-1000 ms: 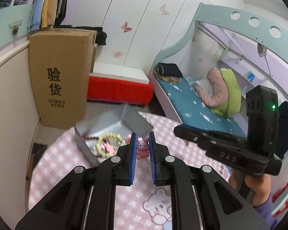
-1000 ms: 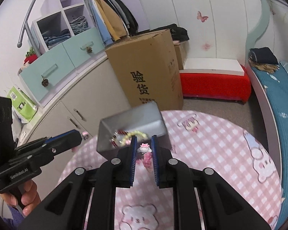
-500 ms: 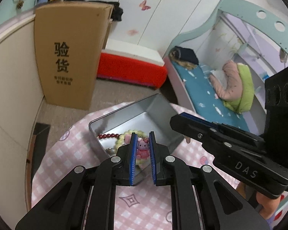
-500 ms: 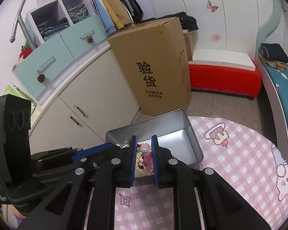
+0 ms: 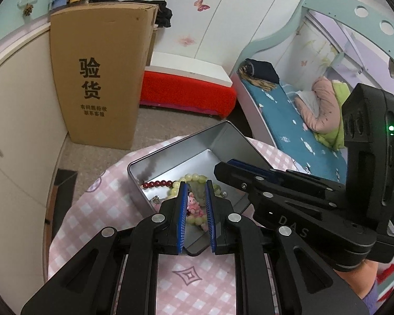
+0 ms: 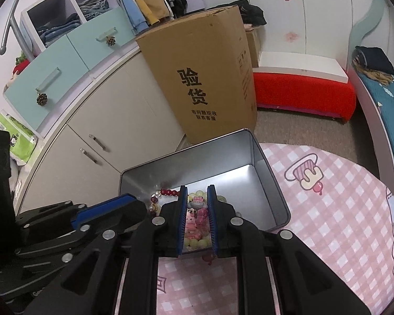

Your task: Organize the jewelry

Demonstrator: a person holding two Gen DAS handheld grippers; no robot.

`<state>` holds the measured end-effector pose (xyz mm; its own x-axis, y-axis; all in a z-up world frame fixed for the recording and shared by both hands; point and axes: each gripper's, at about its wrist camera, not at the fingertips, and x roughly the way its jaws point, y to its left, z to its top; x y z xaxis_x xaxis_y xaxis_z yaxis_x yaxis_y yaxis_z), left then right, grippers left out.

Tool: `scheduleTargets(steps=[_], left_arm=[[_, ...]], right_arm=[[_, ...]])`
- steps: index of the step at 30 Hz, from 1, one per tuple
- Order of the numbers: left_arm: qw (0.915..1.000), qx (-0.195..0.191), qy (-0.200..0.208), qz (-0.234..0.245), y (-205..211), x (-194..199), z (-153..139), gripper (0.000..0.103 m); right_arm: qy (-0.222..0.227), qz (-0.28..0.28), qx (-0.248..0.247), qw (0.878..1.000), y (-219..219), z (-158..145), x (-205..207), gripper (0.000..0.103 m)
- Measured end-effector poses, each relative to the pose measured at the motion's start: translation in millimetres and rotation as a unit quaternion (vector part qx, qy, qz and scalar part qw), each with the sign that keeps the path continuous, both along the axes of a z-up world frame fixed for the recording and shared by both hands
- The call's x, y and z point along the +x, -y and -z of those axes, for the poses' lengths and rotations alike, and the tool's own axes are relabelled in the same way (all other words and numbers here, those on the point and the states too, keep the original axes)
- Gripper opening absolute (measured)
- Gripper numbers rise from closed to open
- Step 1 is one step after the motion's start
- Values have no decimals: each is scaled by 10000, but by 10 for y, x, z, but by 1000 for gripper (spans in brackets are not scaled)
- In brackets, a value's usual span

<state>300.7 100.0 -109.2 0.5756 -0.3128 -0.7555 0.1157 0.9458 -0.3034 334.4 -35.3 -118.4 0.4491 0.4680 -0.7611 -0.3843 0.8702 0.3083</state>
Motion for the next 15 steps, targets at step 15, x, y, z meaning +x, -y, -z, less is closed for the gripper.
scheduleTargets(steps=[15], left_arm=[[9986,285,353,-256,2,-238,-225,55]], right_arm=[[45,152,93,9998,166,-106,-158,32]])
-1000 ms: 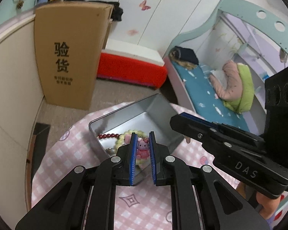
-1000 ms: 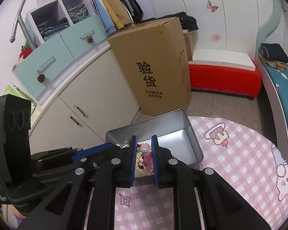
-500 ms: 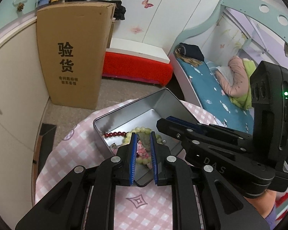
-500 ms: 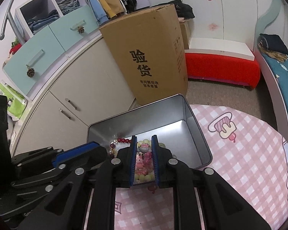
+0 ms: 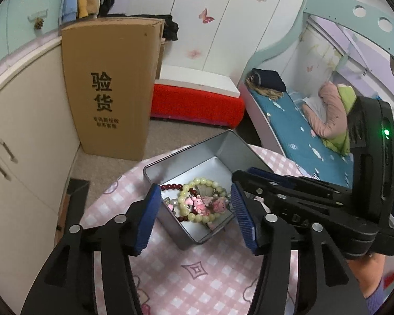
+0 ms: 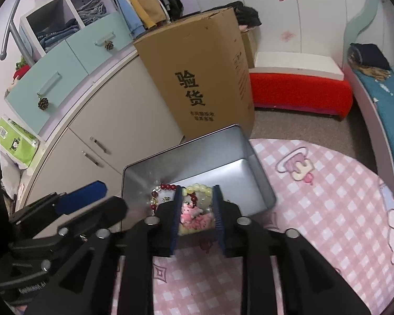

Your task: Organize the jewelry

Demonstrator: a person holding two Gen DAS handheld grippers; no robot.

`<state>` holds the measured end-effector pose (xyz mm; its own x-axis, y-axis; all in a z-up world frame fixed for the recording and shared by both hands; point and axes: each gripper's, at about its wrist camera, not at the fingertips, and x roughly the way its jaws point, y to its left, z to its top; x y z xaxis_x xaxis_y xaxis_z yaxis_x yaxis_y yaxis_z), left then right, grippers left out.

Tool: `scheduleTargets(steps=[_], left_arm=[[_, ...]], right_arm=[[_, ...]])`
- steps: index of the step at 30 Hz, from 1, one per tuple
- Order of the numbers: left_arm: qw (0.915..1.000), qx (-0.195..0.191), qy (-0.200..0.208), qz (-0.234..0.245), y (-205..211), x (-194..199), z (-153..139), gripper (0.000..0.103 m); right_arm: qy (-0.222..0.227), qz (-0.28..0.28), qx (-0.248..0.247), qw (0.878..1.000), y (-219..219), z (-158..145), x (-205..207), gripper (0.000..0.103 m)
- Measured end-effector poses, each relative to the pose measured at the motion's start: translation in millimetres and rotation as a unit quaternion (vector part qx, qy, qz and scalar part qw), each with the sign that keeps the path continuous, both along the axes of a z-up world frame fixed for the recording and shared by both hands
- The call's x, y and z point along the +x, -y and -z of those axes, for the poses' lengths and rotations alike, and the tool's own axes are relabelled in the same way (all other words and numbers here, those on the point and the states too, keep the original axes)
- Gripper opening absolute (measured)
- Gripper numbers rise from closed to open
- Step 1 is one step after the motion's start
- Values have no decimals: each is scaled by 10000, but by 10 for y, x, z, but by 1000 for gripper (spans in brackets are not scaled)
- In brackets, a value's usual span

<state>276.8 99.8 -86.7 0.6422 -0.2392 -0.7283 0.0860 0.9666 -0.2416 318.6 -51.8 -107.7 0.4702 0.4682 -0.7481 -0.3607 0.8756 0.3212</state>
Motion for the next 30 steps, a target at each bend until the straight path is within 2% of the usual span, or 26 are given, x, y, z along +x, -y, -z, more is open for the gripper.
scheduleTargets(steps=[4,6,8,13,18,21,30], left_arm=[[9997,164,158,-92,12,-141,-87,60],[9994,184,251,-120,25,-238,-146,63],[9987,256,404,-148,60,-371,-219,69],[9946,660,762,-256,176,-716,-376,78],[9886,991,1116,-173,317,-1102,-529,83],[9844,1178,1297,-154,385,-1310,-621,84],[9811,1155,1541,-184,541,-1958,-833,85]], right_arm=[[153,131,11,9998,140,-135,-177,33],[248,201,1,9995,215,-206,-291,42],[372,243,-7,9990,285,-291,-424,45],[689,365,-70,9969,449,-492,-809,61],[995,344,-231,9942,522,-640,-1246,65],[1172,454,-274,9917,621,-725,-1514,75],[1690,641,-268,9832,801,-995,-2215,76]])
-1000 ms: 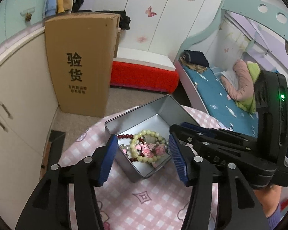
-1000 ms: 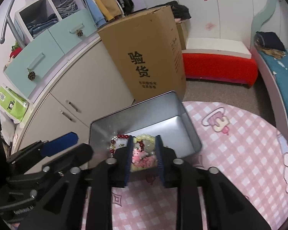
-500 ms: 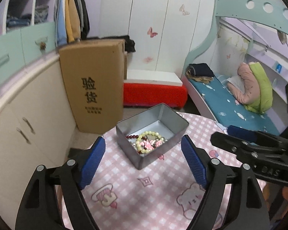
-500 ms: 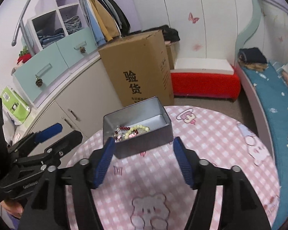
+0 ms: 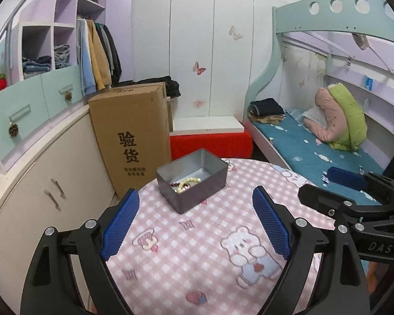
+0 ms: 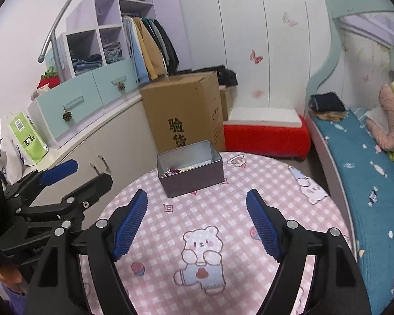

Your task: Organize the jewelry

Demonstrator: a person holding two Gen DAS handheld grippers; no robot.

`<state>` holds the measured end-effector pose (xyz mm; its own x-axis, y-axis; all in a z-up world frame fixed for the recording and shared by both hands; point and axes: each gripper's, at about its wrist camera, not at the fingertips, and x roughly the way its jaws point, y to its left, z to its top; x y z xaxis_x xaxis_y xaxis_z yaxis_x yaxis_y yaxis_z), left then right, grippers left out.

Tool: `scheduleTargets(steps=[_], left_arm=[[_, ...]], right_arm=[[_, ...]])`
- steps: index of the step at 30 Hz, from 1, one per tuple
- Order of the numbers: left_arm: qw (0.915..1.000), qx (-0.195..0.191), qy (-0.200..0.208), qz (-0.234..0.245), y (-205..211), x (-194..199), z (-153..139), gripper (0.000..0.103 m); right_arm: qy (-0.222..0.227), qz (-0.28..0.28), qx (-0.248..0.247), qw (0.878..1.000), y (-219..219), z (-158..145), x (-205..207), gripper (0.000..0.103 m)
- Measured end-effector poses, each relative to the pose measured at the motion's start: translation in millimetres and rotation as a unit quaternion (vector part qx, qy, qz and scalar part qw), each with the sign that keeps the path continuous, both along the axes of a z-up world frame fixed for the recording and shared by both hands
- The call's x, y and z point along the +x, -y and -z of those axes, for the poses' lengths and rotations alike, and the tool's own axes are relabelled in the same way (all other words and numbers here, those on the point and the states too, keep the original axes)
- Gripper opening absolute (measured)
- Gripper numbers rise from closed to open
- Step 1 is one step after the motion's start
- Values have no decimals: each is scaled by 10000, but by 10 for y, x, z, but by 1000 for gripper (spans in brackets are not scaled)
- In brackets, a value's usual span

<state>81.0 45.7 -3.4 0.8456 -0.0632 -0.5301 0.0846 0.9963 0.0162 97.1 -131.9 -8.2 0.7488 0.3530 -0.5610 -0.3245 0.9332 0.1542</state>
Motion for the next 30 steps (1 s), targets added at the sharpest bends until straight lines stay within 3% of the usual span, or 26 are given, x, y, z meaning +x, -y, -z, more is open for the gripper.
scheduleTargets(steps=[9,16,30], left_arm=[[9984,22,573,-18,75,-599,-257,85],[9921,94,1248,-59,172,-1002,-470,85],[9800,10,1988,-61,201,-1408,-654,85]], right_arm=[[538,176,-14,9984,91,-243,-591,83],[1113,419,-86,9929,157,-462,-1004,85],[1819,739,-113,9805,218,-627,-1436,89]])
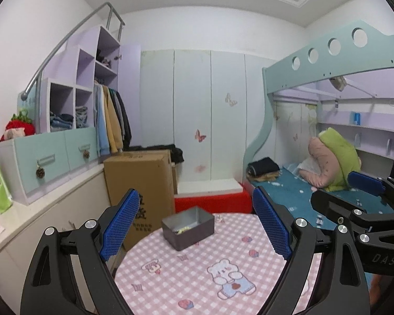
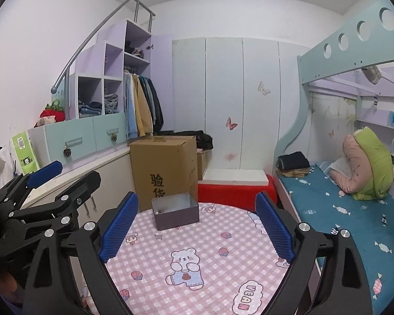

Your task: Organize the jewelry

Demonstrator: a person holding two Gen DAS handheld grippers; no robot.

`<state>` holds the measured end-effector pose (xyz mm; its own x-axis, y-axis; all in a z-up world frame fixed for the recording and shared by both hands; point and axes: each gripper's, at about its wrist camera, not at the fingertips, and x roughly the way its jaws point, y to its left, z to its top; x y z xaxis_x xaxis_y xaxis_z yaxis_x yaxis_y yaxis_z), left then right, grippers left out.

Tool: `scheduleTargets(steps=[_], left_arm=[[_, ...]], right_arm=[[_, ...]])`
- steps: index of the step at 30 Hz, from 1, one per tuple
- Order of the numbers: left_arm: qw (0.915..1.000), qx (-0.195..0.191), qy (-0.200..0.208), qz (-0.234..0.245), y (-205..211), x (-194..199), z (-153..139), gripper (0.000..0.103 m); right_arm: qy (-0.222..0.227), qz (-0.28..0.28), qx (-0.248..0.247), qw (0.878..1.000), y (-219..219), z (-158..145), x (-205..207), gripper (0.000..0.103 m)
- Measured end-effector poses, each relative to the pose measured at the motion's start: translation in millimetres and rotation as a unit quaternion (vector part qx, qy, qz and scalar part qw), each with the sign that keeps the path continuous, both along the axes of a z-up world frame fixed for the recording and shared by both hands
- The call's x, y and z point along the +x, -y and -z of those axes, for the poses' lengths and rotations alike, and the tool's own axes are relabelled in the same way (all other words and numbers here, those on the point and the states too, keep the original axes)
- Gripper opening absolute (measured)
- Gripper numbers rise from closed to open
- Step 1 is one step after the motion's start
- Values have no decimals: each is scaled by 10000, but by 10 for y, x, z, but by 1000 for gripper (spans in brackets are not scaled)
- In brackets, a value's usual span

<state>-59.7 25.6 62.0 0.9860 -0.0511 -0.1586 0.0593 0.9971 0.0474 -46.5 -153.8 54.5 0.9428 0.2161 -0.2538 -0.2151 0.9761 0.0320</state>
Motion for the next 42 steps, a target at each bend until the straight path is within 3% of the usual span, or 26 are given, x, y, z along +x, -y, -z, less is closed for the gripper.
scheduleTargets(steps=[4,13,42], left_arm=[[9998,34,161,-69,-3,-31,-38,91],[9998,88,183,-72,-3,15,-30,93],[9996,101,237,-80,-8,165,67,93]], right_arm=[[178,126,-23,9998,24,-34,-73,90],[235,227,-55,9995,29,-49,-58,91],[58,306,-38,9995,40,50,104,92]])
